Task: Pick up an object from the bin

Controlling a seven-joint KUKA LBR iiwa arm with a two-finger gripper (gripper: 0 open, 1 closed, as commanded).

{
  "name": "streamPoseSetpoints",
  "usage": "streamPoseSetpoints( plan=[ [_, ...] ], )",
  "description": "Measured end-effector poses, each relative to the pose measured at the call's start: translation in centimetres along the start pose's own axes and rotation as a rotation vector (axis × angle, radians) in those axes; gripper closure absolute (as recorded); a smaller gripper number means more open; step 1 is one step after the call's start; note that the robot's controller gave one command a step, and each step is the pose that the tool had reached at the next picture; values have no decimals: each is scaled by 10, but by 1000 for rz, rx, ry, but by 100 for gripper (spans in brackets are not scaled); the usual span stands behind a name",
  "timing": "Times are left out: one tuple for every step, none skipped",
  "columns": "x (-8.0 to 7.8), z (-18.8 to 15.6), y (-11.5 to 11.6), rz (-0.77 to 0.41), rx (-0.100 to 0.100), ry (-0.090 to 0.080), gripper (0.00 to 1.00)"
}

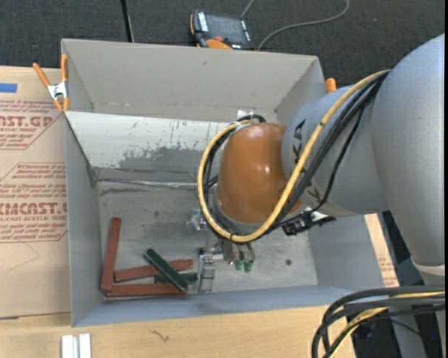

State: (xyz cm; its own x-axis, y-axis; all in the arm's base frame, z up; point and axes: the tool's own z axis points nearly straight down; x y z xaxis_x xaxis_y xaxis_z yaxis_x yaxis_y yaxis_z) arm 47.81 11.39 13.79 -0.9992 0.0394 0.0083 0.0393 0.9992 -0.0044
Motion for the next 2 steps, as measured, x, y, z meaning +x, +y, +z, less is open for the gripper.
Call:
streamPoseSetpoints(
  plan=[
    [0,63,10,212,-5,0,0],
    [-4,61,10,213,-8,-13,100]
  ],
)
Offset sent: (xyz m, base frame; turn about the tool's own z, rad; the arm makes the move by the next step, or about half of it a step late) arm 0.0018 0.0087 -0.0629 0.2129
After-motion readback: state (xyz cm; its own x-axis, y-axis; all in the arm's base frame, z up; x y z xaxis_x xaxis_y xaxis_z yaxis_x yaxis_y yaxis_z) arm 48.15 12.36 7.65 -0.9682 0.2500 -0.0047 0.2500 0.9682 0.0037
